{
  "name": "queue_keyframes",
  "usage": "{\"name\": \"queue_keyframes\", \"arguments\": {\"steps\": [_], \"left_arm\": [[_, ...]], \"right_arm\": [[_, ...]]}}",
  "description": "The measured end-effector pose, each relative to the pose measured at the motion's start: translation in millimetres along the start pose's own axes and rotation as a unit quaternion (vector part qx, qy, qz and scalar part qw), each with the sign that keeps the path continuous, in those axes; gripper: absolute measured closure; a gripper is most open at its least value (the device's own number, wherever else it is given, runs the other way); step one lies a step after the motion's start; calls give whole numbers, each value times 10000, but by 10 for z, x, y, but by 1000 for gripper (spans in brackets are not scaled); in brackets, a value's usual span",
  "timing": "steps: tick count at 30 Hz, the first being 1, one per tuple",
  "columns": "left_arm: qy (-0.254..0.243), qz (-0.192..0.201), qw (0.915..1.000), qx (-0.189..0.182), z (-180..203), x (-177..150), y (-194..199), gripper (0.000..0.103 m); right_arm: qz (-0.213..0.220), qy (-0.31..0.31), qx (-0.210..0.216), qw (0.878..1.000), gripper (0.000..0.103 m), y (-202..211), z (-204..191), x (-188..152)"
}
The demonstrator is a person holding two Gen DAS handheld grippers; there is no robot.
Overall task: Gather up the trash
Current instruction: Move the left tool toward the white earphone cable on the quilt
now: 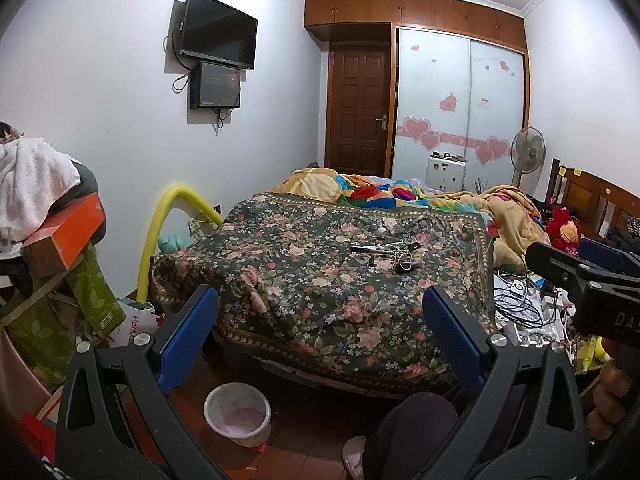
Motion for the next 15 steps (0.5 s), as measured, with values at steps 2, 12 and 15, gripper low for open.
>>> {"name": "queue_keyframes", "arguments": {"steps": [2,12,15], "left_arm": [[38,-24,10000,-4,28,81,-129,1],[187,-55,9996,-209,256,532,-945,1],[217,-161,9992,-285,363,646,-1306,1]], "right_arm": [[-43,-13,-8,10000,0,-93,35,58],[-73,-127,-353,9993,0,-619,427,416],[-60,-79,-586,9982,0,-852,607,513]]}}
Point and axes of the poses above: each gripper's, at about its wrist camera, not at the fingertips, and y roughly against the way its jaws point, z to its right, x to its top, the point moved 1 cm from there along -y, roughly the way its jaws point, and after that the axes turned 8 degrees about -y, right-handed, at the moved point
